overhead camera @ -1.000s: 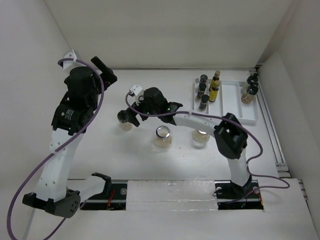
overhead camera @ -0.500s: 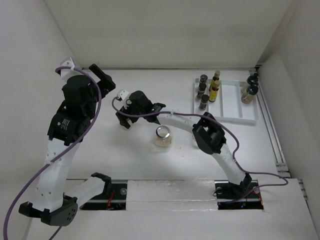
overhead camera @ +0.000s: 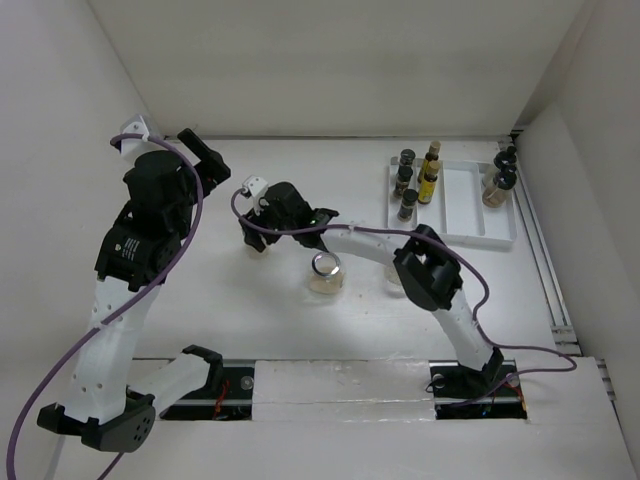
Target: Organize the condiment bottles
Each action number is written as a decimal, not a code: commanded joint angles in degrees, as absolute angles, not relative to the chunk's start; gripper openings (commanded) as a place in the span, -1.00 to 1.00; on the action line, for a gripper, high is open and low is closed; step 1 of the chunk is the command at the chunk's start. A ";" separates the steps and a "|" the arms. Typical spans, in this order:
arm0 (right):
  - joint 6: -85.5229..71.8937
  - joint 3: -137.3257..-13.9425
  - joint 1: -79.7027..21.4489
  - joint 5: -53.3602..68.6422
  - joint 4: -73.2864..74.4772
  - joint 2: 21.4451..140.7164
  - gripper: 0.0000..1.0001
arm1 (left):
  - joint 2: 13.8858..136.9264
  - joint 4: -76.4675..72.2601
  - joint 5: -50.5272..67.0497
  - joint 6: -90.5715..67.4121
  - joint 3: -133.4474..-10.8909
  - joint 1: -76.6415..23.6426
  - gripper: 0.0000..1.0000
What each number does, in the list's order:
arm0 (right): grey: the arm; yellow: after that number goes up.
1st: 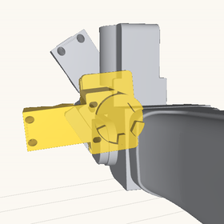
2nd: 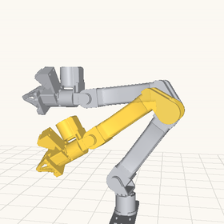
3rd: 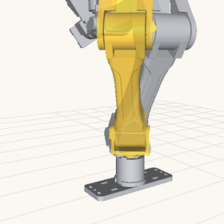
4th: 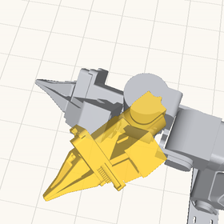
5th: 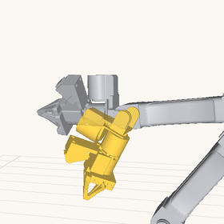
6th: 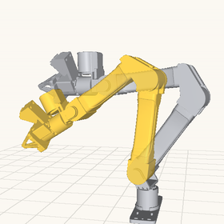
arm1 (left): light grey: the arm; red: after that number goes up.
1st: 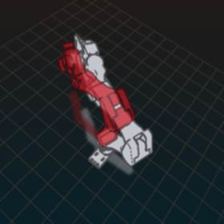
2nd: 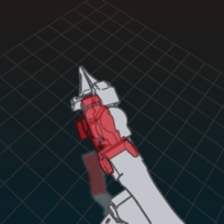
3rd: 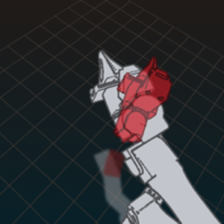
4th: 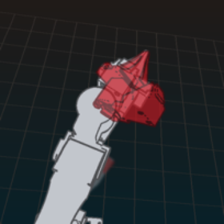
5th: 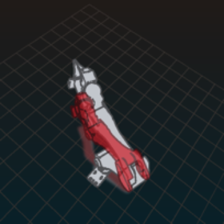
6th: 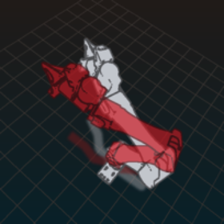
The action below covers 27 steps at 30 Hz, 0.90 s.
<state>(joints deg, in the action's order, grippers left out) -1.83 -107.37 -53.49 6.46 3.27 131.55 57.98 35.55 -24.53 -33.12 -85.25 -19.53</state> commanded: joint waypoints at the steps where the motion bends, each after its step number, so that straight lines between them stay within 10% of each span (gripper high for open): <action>1: -3.95 -105.04 -51.78 7.81 -6.32 117.09 -0.07 | 58.18 34.37 -25.05 -33.75 -85.52 -19.78 0.75; 14: -9.14 -70.95 -18.92 -4.38 0.16 70.89 -0.07 | 66.61 19.35 4.30 -25.49 -79.89 -21.09 0.99; 27: -10.98 -63.46 13.70 -5.19 6.42 72.41 -0.10 | 82.00 17.84 2.19 -21.27 -88.86 -31.03 0.99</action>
